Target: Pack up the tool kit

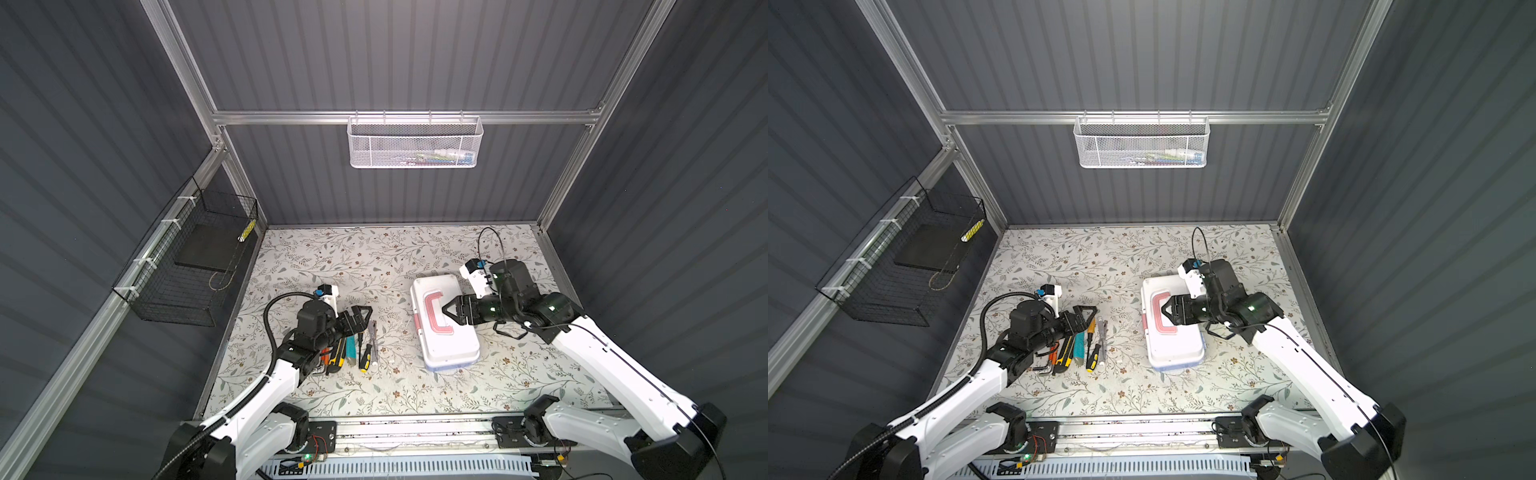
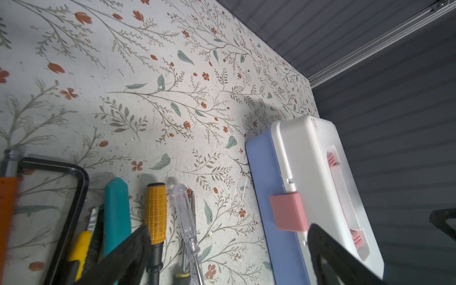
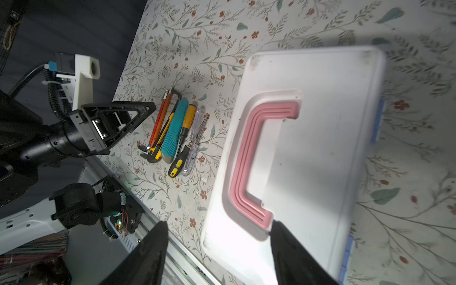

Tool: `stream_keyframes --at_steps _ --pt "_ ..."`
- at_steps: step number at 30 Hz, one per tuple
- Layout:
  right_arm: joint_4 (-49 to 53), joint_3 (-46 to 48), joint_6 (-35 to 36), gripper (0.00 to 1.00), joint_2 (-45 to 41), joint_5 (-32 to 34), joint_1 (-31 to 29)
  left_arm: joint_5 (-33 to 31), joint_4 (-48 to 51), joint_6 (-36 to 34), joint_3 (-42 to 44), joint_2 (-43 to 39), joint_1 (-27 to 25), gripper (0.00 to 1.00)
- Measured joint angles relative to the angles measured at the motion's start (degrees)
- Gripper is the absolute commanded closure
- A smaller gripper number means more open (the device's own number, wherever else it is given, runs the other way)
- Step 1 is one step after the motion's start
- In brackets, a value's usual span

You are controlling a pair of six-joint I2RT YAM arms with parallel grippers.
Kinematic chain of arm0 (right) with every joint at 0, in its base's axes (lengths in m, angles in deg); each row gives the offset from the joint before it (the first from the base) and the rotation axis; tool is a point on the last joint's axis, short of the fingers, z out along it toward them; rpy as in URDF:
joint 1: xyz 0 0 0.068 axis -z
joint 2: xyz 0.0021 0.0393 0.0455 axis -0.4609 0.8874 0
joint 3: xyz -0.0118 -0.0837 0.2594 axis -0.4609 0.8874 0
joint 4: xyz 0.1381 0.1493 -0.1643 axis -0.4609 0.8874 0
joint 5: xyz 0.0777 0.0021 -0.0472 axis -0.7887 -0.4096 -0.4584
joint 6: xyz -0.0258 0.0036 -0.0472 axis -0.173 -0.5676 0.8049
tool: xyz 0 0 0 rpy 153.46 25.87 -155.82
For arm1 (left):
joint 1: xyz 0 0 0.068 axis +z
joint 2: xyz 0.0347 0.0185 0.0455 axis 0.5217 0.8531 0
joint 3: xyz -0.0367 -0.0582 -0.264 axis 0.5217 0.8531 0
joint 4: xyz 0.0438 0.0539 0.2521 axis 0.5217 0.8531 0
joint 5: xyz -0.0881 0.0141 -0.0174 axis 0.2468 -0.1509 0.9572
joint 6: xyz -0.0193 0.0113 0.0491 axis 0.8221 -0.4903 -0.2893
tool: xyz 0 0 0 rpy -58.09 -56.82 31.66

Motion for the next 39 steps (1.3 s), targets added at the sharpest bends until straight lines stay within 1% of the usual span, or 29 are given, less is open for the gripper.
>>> stream_keyframes --at_steps 4,7,10,13,17,23,30,34,39 --pt "1.8 -2.4 -0.7 0.35 6.5 0.7 -4.2 -1.0 -1.2 0.2 -1.7 5.2 -3.9 0.01" --pt "2.6 -2.5 -1.3 0.34 8.9 2.1 -6.1 -2.0 -3.4 0.4 -2.3 7.6 -7.8 0.0" --pt "2.9 -2.5 -1.4 0.33 10.4 2.7 -6.5 -2.6 -6.6 1.3 -2.4 10.6 -10.4 0.0" --pt "2.8 -2.5 -1.3 0.33 12.1 3.1 -6.5 -3.1 -9.2 2.2 -3.1 15.3 -13.3 0.01" --pt "2.4 -2.5 -1.1 0.33 13.7 3.5 -6.5 -3.8 -12.7 3.4 -3.8 19.9 -15.8 0.01" --pt "1.2 -2.5 -0.6 0.31 15.8 4.0 -6.5 -3.8 -15.9 4.3 -6.0 24.5 -17.3 0.01" --pt "-0.6 -2.5 -0.6 0.3 16.9 4.2 -6.6 -3.9 -18.1 4.5 -7.7 26.0 -17.9 0.0" --pt "-2.2 -2.5 -0.7 0.3 16.9 4.1 -6.6 -3.5 -18.3 4.6 -9.0 28.5 -18.3 0.01" --pt "-5.2 -0.5 -0.9 0.29 16.8 1.2 -6.4 -3.1 -18.2 4.8 -10.1 30.6 -18.9 0.0"
